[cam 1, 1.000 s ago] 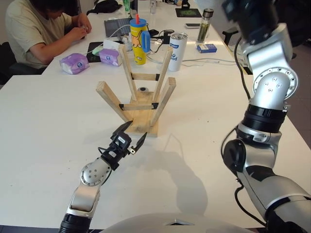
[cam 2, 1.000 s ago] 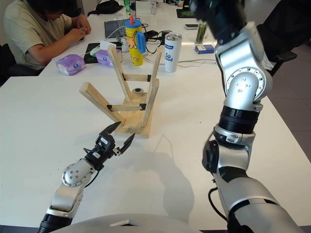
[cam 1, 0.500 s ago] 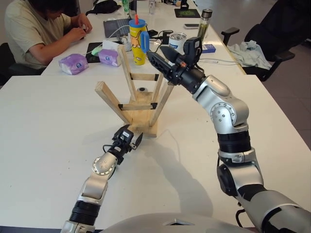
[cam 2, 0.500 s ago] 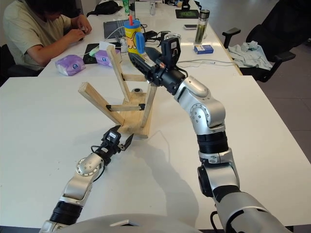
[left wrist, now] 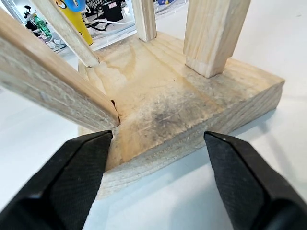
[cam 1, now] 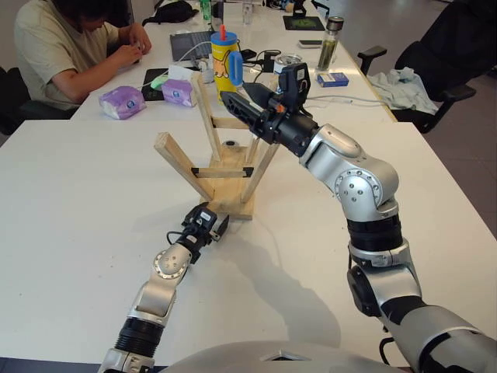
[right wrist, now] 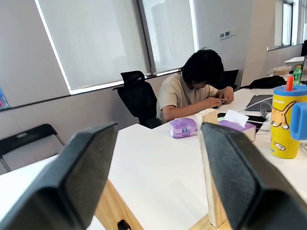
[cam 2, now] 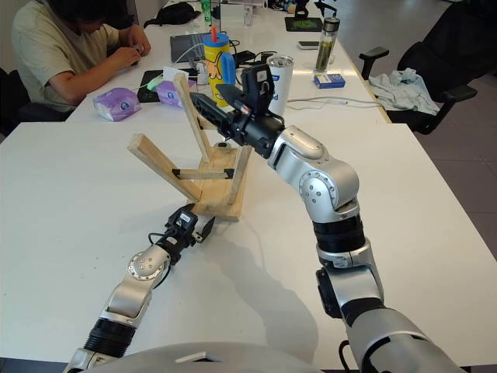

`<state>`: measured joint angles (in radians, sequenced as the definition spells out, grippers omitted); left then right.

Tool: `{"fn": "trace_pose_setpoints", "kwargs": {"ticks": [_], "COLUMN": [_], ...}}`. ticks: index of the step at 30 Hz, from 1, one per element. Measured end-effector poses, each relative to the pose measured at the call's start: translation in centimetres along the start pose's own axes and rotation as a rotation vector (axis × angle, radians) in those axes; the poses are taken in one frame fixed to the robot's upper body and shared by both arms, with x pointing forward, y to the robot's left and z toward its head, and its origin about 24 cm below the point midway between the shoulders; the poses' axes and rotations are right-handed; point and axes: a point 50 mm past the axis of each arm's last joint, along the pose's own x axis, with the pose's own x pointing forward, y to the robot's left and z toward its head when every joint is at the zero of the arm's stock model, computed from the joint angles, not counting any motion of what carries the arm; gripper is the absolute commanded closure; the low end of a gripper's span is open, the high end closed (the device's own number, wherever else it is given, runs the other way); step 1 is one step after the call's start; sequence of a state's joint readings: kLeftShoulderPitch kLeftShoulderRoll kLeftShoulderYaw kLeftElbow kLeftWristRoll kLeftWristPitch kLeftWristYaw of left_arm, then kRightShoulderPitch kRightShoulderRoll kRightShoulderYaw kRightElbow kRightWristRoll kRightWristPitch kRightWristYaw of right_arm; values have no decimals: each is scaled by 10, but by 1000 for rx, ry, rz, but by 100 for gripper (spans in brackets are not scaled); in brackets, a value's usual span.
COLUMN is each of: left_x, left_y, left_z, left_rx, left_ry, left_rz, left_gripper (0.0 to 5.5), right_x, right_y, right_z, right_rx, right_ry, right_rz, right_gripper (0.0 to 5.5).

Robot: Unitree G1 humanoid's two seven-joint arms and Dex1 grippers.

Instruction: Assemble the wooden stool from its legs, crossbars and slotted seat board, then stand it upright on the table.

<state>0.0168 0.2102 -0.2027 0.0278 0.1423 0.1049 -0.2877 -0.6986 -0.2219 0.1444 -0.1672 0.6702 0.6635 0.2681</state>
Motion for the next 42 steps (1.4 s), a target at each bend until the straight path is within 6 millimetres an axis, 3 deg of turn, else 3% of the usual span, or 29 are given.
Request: {"fn": "trace_pose_setpoints", "kwargs": {"ticks": [3, 5, 9, 14, 16, 23, 27, 30, 32, 34, 37, 39, 42], "left_x": [4, 6, 14, 22, 27, 35, 15, -5, -22, -40, -65, -80, -78], "left_y": [-1, -2, -5, -14, -23, -32, -33, -21, -18, -18, -6, 11, 48], "left_z": [-1, 0, 5, 15, 21, 34, 41, 75, 86, 83, 57, 42, 45], "left_rx": [-7, -9, -29, -110, -146, -173, -191, -133, -76, -41, -126, -151, -181], "left_ry": [26, 34, 28, 29, 35, 35, -46, -269, -373, -410, -358, -317, -322], "left_rz": [-7, -8, -10, -20, -42, -89, -106, -87, -90, -102, -2, 132, 429], "left_gripper": [192, 192, 192, 192, 192, 192, 192, 192, 192, 192, 192, 192, 192], "right_x": [-1, -1, -23, -50, -67, -79, -92, -101, -105, -108, -114, -118, -116], "right_y": [1, -8, -63, -101, -110, -109, -99, -85, -79, -74, -73, -75, -80], "right_z": [-2, 1, 2, -2, -18, -48, -66, -83, -90, -91, -85, -81, -73], "right_rx": [-43, -16, 66, 42, 42, 43, 0, 12, 26, 36, 39, 34, 27], "right_ry": [-18, -61, -139, -136, -79, 27, 90, 122, 127, 107, 57, 34, 1], "right_rz": [-13, -47, -276, -576, -687, -691, -697, -723, -750, -780, -822, -835, -840], "right_gripper": [230, 230, 230, 230, 230, 230, 230, 230, 230, 230, 230, 230, 230]}}
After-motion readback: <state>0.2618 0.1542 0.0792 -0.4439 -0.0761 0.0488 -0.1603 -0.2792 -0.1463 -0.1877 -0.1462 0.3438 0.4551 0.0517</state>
